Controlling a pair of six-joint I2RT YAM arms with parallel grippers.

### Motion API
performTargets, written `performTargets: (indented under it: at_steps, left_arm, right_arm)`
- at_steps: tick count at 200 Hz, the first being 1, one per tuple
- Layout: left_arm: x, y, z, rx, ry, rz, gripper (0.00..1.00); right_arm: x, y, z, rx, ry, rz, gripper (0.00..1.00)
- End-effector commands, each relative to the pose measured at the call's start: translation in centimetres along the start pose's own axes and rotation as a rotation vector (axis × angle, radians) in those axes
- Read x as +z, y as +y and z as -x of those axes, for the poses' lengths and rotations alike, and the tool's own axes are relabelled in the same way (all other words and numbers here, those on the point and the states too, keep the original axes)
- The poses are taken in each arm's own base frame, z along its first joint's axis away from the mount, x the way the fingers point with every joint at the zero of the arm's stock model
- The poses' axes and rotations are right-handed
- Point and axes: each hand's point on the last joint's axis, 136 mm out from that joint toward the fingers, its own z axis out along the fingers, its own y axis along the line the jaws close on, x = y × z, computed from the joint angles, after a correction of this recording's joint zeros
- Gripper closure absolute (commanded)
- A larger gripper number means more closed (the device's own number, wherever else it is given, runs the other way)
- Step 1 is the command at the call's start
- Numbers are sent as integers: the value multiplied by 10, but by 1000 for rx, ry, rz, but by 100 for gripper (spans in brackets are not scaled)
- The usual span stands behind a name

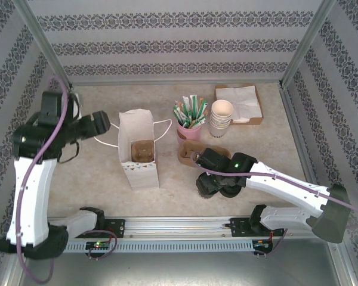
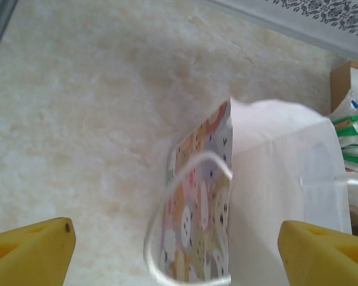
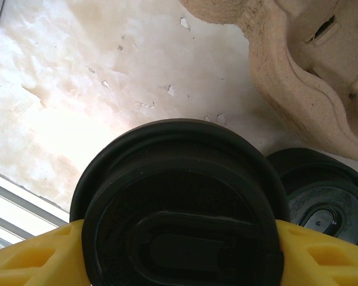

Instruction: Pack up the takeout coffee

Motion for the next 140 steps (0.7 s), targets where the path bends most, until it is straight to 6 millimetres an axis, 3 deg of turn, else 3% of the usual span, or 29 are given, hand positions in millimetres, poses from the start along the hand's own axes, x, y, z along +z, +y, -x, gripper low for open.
performTargets:
  at_steps: [1,44,68,120,140]
  left_arm:
    - [8,-2,-31,-131,57,-73,14]
    - [32,-40,-76,-277,213,-354,23]
    - [27,-50,-82,-334,182,-457,28]
    - [40,-73,-112,-366,264,-584,28]
    - [43,-92,-119,-332,263,-666,24]
  right_arm:
    - [-2,-7,1,10,-1,-28,40]
    - [-3,-8,2,11,1,-36,41]
    - [-5,-7,1,26,-9,-24,41]
    - [-6,-6,5,23,-8,-28,41]
    - [-7,-5,8,24,-19,-27,41]
